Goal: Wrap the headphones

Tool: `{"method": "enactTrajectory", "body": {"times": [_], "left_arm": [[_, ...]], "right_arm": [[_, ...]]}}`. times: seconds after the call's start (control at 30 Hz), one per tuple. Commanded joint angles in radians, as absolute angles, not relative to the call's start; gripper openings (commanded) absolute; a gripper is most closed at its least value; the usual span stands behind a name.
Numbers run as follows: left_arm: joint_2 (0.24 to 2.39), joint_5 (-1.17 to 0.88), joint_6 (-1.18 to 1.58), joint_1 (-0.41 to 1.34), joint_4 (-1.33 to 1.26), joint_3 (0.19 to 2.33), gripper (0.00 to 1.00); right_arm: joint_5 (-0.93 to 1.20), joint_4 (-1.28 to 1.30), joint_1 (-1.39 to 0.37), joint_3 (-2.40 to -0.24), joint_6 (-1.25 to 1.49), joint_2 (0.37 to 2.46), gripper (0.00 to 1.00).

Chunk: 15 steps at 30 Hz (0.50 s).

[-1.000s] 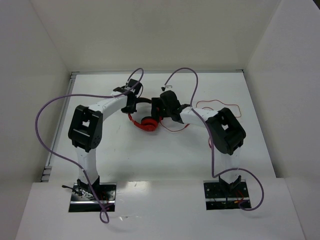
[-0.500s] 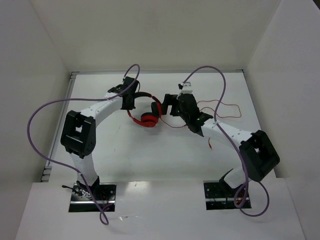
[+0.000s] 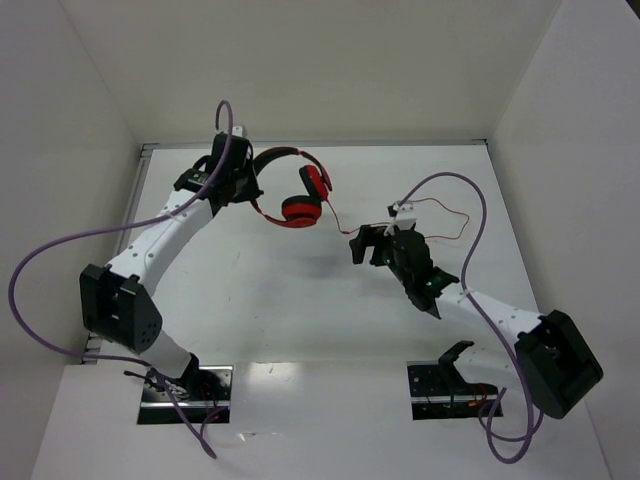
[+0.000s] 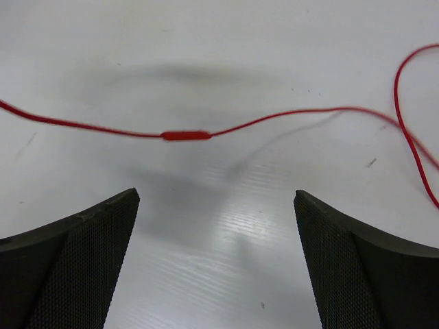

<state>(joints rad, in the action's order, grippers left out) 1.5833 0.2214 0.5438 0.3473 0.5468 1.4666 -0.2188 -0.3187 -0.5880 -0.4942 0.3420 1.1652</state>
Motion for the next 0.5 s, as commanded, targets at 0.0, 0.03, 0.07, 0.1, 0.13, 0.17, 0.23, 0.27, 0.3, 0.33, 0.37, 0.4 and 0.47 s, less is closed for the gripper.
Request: {"method": "enactTrajectory", "body": {"times": [0.0, 0.03, 0.07, 0.1, 0.13, 0.17, 0.23, 0.27, 0.3, 0.33, 0.37, 0.4, 0.47], "left_arm": [[1.519, 0.032, 0.667, 0.316, 0.489, 1.448, 0.00], [1.519, 0.006, 0.678, 0.316, 0.489, 1.448, 0.00], [1.519, 0.006, 0.678, 0.316, 0.517, 1.448, 0.00], [1.519, -0.009, 0.678, 0.316, 0.526, 1.448, 0.00], [1.510, -0.027, 0.690, 0.316, 0.526, 1.457, 0.00], [1.499, -0.038, 0.705, 0.316, 0.526, 1.457, 0.00], [1.477, -0.069, 0.724, 0.316, 0.516, 1.431, 0.00], [1.477, -0.081, 0.736, 0.316, 0.506, 1.422, 0.00], [1.477, -0.081, 0.736, 0.307, 0.506, 1.422, 0.00], [1.477, -0.081, 0.747, 0.307, 0.506, 1.422, 0.00], [1.477, -0.090, 0.767, 0.298, 0.506, 1.422, 0.00], [1.477, -0.100, 0.779, 0.288, 0.506, 1.408, 0.00], [1.447, -0.112, 0.805, 0.288, 0.470, 1.384, 0.00]], "right_arm": [[-0.186, -0.583, -0.584, -0.457, 0.284, 1.066, 1.00], [-0.160, -0.598, -0.575, -0.457, 0.273, 1.066, 1.00], [-0.147, -0.620, -0.575, -0.457, 0.259, 1.055, 1.00], [-0.129, -0.620, -0.575, -0.472, 0.229, 1.055, 1.00], [-0.109, -0.633, -0.575, -0.482, 0.210, 1.055, 1.00], [-0.066, -0.646, -0.575, -0.492, 0.196, 1.055, 1.00], [-0.025, -0.659, -0.575, -0.514, 0.186, 1.055, 1.00], [-0.011, -0.660, -0.575, -0.514, 0.186, 1.055, 1.00], [-0.011, -0.673, -0.575, -0.514, 0.205, 1.043, 1.00], [-0.020, -0.673, -0.575, -0.514, 0.250, 1.014, 1.00], [-0.032, -0.654, -0.575, -0.514, 0.268, 0.993, 1.00], [-0.043, -0.619, -0.575, -0.523, 0.279, 0.971, 1.00], [-0.034, -0.607, -0.575, -0.523, 0.269, 0.907, 1.00]]}}
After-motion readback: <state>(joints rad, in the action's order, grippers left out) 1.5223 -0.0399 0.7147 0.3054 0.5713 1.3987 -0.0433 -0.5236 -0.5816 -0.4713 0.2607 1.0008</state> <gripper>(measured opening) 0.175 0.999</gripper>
